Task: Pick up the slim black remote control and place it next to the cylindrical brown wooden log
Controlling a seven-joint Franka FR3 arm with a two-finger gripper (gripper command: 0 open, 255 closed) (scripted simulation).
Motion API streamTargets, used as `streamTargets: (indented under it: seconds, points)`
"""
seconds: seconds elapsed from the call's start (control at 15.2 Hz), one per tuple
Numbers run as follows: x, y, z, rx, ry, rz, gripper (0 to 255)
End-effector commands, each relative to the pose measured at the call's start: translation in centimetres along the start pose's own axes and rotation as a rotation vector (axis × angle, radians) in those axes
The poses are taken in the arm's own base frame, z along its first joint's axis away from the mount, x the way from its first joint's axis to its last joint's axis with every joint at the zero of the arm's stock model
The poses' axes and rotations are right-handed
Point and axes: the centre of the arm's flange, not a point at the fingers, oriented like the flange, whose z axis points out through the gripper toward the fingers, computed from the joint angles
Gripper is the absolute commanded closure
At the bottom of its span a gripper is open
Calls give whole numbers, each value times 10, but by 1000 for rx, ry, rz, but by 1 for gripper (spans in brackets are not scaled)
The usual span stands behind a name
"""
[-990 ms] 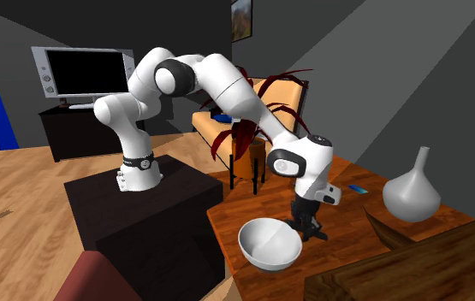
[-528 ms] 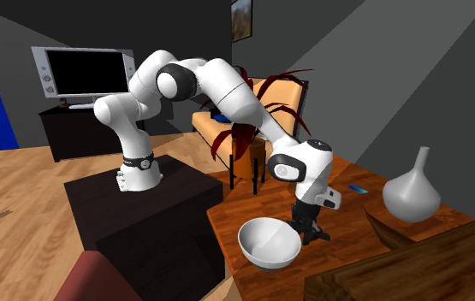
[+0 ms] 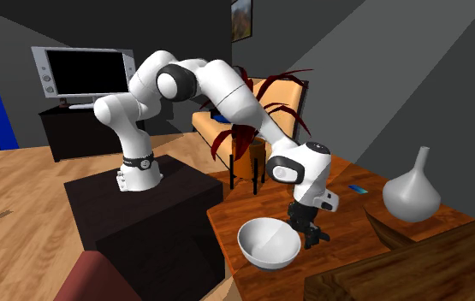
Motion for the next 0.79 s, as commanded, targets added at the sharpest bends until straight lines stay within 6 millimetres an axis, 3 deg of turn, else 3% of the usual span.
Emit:
streamTargets:
  seconds: [0.0,0.26,0.73]
  points:
    - [-1,2,2,0,-1,0,0]
    - [-1,2,-48,0,-1,0,0]
    - [-1,2,-48,0,-1,0,0]
